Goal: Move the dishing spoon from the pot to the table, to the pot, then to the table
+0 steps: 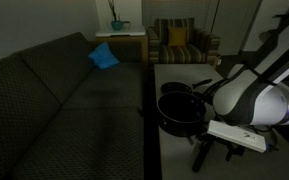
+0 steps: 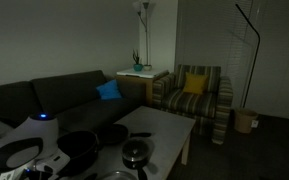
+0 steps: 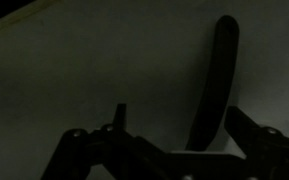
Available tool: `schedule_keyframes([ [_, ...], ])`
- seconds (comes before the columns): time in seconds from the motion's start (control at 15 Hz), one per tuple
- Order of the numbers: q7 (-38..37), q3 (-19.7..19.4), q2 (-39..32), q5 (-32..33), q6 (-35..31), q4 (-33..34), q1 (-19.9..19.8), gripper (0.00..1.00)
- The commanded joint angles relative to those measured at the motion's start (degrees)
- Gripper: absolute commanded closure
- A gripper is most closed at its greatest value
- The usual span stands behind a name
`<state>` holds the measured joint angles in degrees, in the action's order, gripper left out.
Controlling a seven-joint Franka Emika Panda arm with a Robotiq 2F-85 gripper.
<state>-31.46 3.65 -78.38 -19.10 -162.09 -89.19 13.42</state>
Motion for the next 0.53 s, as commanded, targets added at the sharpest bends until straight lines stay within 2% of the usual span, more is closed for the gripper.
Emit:
schedule_keyframes([
  [0.0, 3.2, -0.3, -1.6, 2.0, 7.2, 3.0, -0.3, 0.0],
  [0.2, 2.9, -1.3, -1.8, 3.0, 11.4, 4.0, 0.5, 0.0],
  [0.47, 2.6, -1.4, -2.5, 3.2, 11.0, 5.5, 0.8, 0.0],
])
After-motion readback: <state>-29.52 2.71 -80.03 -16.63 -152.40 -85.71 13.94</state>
